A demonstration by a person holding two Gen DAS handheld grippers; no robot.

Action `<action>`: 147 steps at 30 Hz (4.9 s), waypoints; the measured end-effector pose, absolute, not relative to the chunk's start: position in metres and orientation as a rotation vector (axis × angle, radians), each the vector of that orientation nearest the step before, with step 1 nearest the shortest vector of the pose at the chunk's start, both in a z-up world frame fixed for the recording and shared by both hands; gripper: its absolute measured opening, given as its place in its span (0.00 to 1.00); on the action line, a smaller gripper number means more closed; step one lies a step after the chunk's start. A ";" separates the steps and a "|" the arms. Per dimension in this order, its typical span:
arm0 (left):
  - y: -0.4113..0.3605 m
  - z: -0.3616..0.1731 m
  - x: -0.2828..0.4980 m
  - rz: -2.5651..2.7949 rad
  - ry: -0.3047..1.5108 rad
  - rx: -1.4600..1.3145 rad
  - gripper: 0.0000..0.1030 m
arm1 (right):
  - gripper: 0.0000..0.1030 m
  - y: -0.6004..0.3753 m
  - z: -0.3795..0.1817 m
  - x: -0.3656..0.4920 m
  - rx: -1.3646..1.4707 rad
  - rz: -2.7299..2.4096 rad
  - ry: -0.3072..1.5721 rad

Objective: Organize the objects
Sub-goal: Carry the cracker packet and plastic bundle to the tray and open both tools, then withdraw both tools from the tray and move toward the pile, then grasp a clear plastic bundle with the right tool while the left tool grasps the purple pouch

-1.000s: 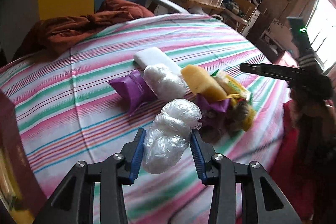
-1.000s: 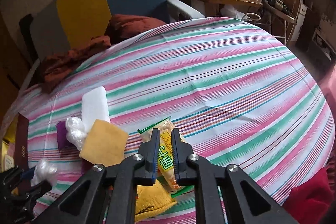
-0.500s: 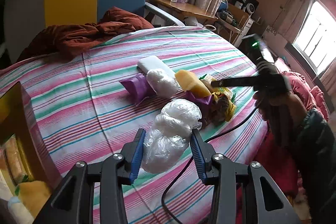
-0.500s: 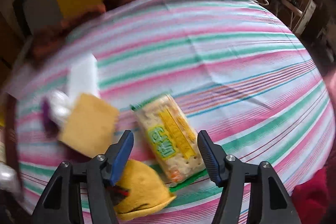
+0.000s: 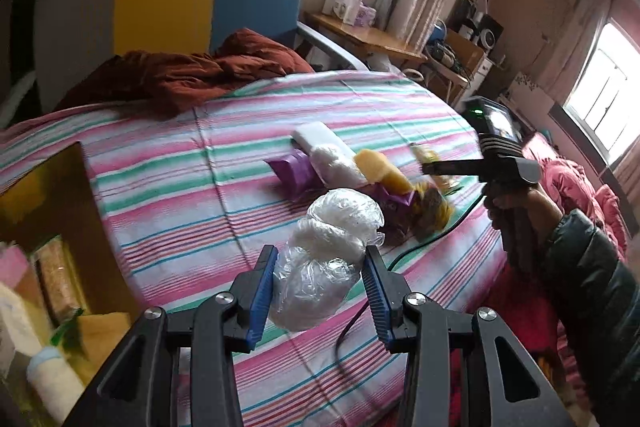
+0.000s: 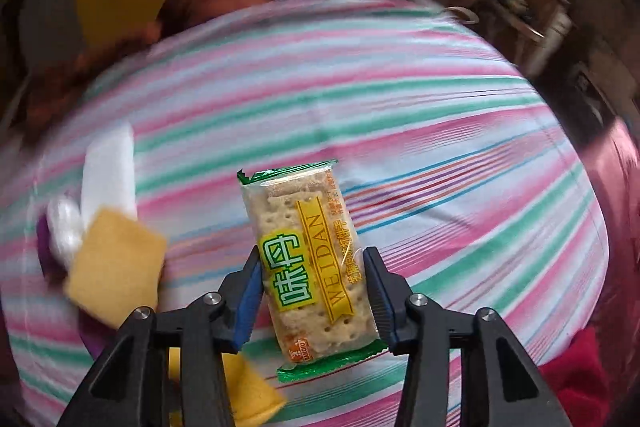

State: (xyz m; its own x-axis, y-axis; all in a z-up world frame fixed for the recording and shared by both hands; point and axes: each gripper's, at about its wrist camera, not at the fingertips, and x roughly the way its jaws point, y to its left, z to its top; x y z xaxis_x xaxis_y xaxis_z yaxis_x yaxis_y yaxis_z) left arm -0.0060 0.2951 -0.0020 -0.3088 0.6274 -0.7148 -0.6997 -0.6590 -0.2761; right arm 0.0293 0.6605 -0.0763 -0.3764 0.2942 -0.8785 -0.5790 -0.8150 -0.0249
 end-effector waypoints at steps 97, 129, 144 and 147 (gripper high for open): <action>0.121 0.016 0.010 2.588 0.220 -0.910 0.87 | 0.52 0.332 -0.023 0.007 -1.400 2.801 0.269; 0.232 0.012 0.001 2.332 0.337 -0.902 0.87 | 0.52 0.500 -0.024 0.020 -1.336 2.556 0.310; 0.261 0.012 -0.018 2.294 0.331 -0.956 0.87 | 0.35 0.489 -0.092 -0.067 -1.625 2.506 -0.142; 0.272 0.010 -0.027 2.274 0.318 -0.981 0.87 | 0.34 0.499 -0.085 -0.061 -1.578 2.547 -0.040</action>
